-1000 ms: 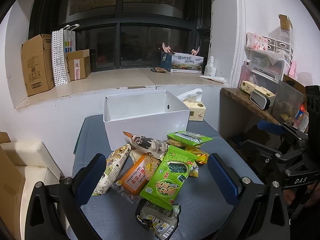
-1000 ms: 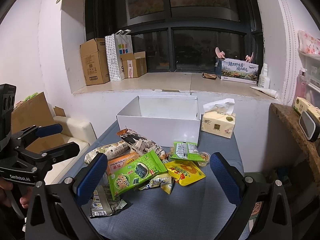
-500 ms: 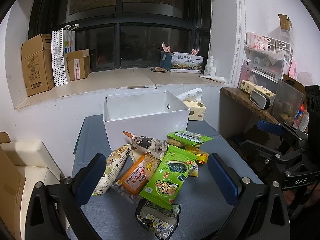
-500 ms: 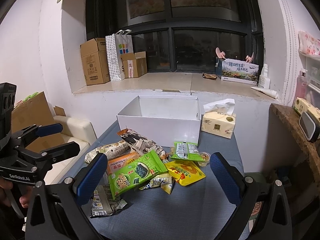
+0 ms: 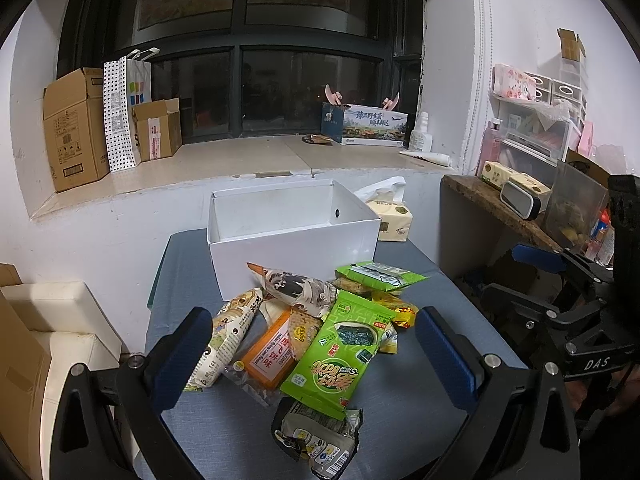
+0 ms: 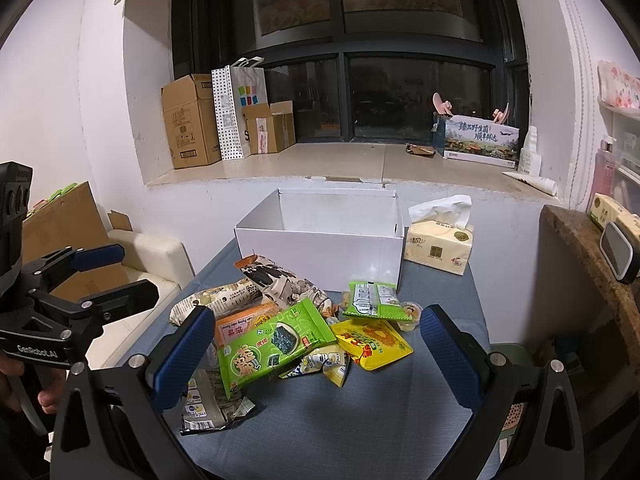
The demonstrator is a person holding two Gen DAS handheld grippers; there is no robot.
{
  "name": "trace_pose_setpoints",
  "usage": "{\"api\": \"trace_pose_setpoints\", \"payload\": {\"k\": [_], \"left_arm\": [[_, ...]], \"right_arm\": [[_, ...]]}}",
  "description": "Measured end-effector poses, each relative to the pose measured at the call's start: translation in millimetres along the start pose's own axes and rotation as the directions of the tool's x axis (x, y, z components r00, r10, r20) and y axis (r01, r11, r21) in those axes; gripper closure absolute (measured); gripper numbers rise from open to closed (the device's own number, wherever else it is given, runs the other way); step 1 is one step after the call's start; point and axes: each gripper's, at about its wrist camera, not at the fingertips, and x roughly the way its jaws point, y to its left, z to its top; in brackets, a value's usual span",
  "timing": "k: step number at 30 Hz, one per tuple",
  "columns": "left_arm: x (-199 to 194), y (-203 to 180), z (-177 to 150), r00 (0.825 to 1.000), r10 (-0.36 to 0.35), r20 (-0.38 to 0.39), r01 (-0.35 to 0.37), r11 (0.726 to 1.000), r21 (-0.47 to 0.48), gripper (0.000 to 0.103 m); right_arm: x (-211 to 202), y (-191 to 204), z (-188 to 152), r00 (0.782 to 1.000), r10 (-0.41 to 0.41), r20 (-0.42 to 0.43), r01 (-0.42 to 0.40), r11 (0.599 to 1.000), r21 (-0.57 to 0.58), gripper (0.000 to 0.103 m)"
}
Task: Organize snacks
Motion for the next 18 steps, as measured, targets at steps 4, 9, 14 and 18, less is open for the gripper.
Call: {"api": "trace_pose_setpoints", "payload": {"k": [4, 9, 14, 18], "left_arm": [[0.1, 0.8, 0.0, 1.0, -0.001, 0.003, 0.001, 1.0, -0.005, 0.0], [1.6, 7.5, -1.3, 1.0, -0.008, 0.009, 0.009, 1.0, -0.027, 0.0], [2.5, 14.8, -3.8, 1.0, 0.003, 0.014, -0.002, 0.999, -0.034, 0.0], [5.5, 21.6, -5.9, 1.0, 0.02, 0.011, -0.02, 0.999, -0.03, 0.0]], "right_arm": [[14.0, -8.0, 1.6, 1.0, 0.002, -0.03, -0.002, 1.0, 0.014, 0.0], [67.0, -35.9, 12.2, 0.992, 0.024, -0.125, -0.014, 0.997, 0.079, 0.0], [147.0, -61.9, 26.1, 0.964, 0.006, -0.265, 0.015, 0.997, 0.076, 0.0], [204.7, -75.0, 30.5, 0.917, 0.01, -0.4, 0.03, 0.995, 0.094, 0.0]]}}
